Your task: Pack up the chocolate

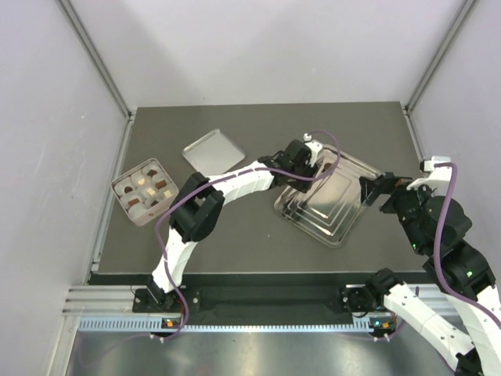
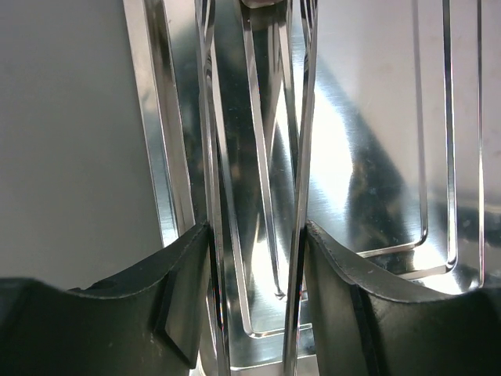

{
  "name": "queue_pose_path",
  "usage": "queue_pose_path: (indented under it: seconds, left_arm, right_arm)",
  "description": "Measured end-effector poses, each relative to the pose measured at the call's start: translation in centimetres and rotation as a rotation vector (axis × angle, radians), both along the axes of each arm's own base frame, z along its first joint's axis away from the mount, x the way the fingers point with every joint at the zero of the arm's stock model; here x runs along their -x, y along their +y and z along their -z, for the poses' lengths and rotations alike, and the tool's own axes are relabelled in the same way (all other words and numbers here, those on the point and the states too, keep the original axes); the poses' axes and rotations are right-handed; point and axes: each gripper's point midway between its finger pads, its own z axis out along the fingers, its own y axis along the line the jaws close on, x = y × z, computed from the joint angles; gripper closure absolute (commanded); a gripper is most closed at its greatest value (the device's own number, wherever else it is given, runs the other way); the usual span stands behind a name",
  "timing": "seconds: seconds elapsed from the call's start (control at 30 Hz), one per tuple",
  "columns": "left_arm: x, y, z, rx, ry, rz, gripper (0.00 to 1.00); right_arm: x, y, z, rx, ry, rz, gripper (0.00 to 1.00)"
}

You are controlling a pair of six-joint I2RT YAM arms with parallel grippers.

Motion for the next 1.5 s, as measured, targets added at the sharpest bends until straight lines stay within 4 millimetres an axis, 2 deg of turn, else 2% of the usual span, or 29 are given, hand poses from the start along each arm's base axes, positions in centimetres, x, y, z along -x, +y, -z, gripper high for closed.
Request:
queue_pose_path:
  seconds: [0.83, 1.23, 1.5]
  left_arm:
    - [0.6, -1.1, 0.0, 0.015, -0.007, 0.018, 0.52]
    - [1.2, -1.6, 0.0, 0.012, -0.014, 0.028, 0.59]
    - [1.5, -0.6, 0.6, -0.006, -0.009, -0.018, 0.65]
  right_arm:
    - [-0.3, 0.0, 0.5, 0.003, 0.003, 0.010, 0.00]
    - [-0.1, -0.1, 0.3, -0.009, -0.005, 0.011, 0.00]
    - [0.1, -0.2, 0.2, -0.017, -0.011, 0.011, 0.00]
